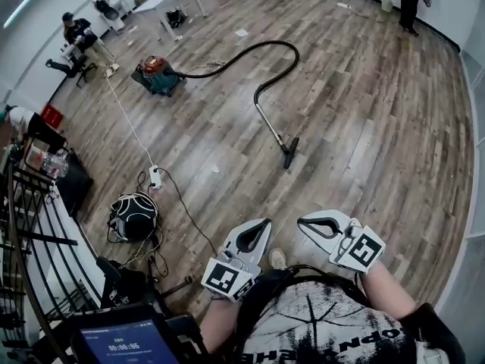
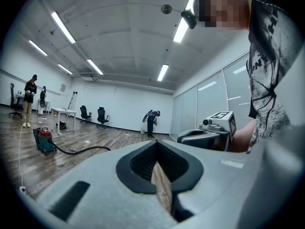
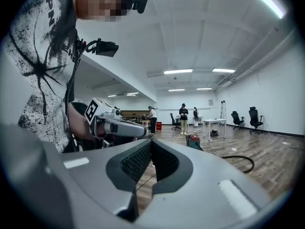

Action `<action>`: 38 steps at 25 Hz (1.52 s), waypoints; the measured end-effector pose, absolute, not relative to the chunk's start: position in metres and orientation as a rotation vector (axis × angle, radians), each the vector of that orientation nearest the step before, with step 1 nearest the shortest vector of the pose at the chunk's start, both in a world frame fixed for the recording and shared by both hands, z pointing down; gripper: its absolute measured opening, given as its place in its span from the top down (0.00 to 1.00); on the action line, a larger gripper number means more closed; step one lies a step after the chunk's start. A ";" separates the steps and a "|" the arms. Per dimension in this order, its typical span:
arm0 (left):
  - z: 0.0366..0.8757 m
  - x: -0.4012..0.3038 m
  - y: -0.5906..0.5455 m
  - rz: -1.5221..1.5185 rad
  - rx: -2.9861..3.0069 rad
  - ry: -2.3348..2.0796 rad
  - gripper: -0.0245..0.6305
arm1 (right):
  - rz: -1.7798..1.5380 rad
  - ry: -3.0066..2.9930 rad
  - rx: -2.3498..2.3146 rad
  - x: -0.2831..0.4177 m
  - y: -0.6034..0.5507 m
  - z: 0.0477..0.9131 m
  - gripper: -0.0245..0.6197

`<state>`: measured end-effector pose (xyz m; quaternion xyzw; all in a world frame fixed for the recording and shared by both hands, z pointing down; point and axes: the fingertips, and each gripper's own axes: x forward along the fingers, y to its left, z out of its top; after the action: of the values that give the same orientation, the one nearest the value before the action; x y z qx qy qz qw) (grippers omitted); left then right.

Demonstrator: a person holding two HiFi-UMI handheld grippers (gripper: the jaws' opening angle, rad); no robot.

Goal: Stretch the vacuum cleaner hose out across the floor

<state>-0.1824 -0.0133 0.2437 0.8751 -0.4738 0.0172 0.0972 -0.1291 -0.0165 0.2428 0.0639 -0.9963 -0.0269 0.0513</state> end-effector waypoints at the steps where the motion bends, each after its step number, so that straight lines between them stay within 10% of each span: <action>1: 0.243 -0.188 -0.017 0.046 2.595 -1.403 0.96 | -0.084 -3.028 0.194 -0.135 -0.019 0.244 0.95; 38: 0.264 -0.353 -0.265 -0.009 2.339 -1.571 0.96 | -0.056 -2.965 -0.181 -0.323 -0.282 0.266 0.95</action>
<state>-0.3530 -0.2654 0.2641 0.8193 -0.5503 -0.0030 0.1611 -0.3229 -0.2824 0.2661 -0.0607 -0.9944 -0.0189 0.0850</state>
